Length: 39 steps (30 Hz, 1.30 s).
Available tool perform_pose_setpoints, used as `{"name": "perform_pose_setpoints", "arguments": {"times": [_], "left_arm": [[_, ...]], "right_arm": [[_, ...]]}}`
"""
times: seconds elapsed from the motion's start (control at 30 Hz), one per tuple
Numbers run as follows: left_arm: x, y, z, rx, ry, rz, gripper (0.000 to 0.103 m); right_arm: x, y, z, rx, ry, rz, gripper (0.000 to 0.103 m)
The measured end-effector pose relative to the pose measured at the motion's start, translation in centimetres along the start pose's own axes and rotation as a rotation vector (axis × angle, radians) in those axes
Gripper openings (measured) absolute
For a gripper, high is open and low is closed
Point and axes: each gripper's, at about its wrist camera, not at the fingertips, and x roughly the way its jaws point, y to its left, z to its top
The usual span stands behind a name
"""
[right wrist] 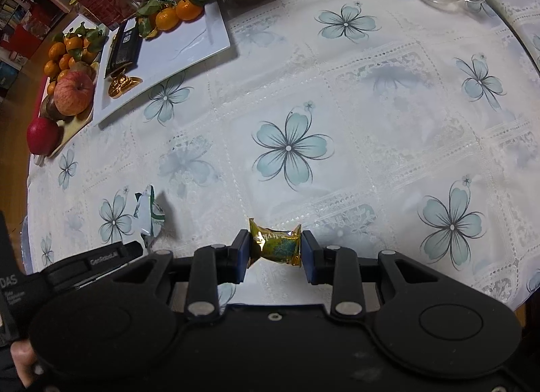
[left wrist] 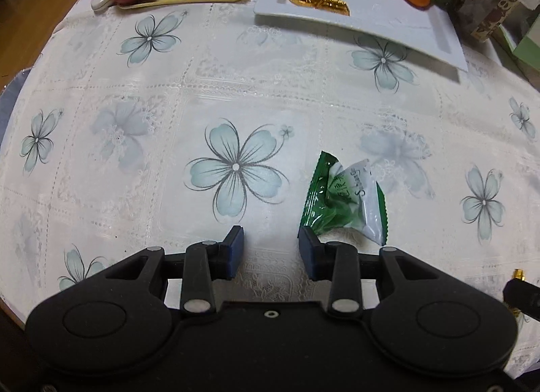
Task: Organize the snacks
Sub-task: 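Grasp the green-and-white candy with the left gripper while the right holds the gold candy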
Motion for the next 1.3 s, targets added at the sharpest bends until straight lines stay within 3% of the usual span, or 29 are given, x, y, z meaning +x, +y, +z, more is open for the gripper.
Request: {"name": "perform_pose_setpoints", "arguments": {"times": [0.27,0.5,0.77,1.07,1.3], "left_arm": [[-2.8,-1.6,2.0,0.004,-0.079,-0.056,0.046],[-0.5,-3.8,1.9,0.044,-0.057,-0.019,0.046],[0.8,-5.2,1.7,0.071,-0.036,-0.042,0.053],[1.4,-5.9,2.0,0.106,-0.056,-0.014,0.056],[1.4,-5.1,1.9,0.099,-0.050,-0.037,0.058]], "right_arm": [[-0.2,-0.2,0.2,0.008,-0.004,0.006,0.034],[-0.1,-0.4,0.3,0.017,0.004,0.007,0.034],[-0.1,-0.3,0.4,0.017,0.005,0.009,0.034],[-0.1,-0.2,0.4,0.018,0.007,0.009,0.034],[-0.3,-0.4,0.5,0.022,0.006,0.019,0.034]]}}
